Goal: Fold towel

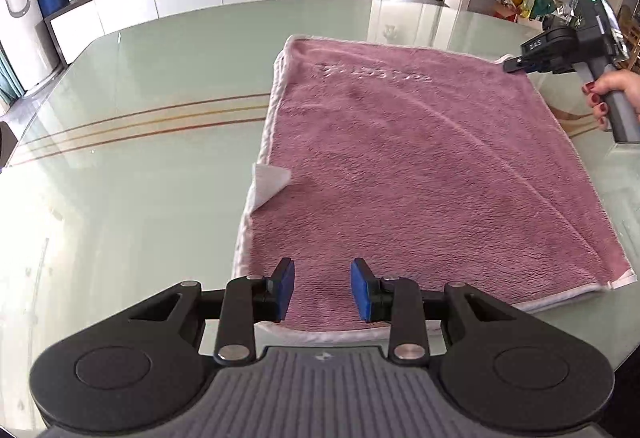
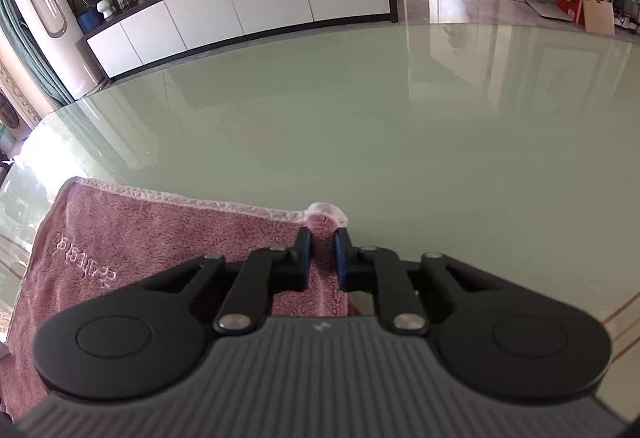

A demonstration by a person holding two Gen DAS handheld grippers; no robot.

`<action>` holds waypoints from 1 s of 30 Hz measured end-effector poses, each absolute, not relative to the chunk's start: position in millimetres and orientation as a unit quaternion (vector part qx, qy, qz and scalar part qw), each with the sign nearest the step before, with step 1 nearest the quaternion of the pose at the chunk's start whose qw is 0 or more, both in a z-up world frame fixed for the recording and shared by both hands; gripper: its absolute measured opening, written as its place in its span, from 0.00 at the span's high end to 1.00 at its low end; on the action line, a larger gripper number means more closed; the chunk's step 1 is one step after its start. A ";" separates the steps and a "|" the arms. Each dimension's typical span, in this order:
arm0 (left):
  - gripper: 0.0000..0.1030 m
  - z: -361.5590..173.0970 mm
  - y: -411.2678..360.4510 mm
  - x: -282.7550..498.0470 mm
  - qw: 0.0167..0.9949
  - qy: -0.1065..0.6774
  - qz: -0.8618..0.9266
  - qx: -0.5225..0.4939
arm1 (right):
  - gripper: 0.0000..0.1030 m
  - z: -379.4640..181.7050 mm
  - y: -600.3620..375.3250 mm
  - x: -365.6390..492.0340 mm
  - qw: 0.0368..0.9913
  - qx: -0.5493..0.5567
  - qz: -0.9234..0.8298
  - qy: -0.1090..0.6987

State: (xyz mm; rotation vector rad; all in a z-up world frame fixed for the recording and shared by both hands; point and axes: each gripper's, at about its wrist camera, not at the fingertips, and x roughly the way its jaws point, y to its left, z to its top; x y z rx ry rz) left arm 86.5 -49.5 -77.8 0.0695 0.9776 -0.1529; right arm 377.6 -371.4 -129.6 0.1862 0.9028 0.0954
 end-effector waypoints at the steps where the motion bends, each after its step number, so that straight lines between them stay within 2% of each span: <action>1: 0.66 -79.3 -47.3 85.9 0.878 0.472 -0.073 0.036 | 0.91 -127.7 -369.4 376.7 0.895 0.087 0.047 0.435; 28: 0.61 -83.3 -19.3 82.2 0.867 0.480 -0.117 0.056 | 0.92 -74.8 -261.7 300.7 0.898 0.005 0.139 0.418; 30: 0.58 -77.9 -21.7 82.5 0.869 0.475 -0.130 0.054 | 0.92 -75.5 -256.1 296.1 0.897 0.000 0.145 0.418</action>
